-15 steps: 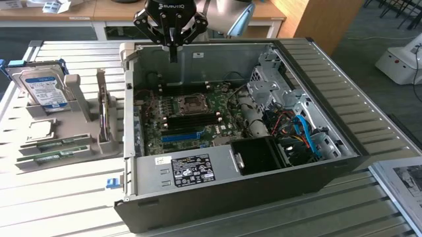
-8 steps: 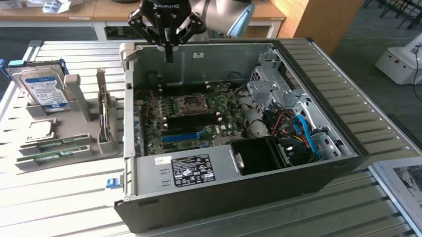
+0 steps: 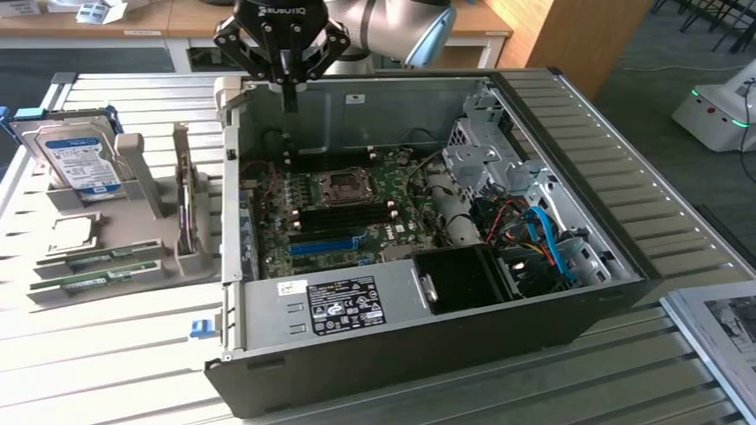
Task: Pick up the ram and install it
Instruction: 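Reach for the ram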
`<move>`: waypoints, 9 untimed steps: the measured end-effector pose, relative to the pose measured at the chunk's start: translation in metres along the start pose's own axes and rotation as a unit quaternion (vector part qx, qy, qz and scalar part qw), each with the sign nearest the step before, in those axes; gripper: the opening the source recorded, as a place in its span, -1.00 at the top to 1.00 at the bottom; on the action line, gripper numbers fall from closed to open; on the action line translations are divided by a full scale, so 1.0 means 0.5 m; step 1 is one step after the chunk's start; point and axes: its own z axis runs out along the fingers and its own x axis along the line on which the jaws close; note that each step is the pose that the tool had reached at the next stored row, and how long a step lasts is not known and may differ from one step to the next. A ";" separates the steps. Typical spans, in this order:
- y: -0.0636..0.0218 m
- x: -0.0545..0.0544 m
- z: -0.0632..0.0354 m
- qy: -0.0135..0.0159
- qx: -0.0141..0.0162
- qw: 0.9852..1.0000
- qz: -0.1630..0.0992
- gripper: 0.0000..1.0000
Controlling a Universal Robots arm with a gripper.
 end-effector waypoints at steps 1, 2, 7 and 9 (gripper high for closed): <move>0.000 0.003 0.000 0.000 0.000 1.000 0.000 0.80; -0.001 0.007 0.000 0.000 0.000 1.000 0.000 0.80; -0.002 0.025 -0.001 0.000 0.000 1.000 0.000 0.80; -0.002 0.032 -0.001 0.000 0.000 1.000 0.000 0.80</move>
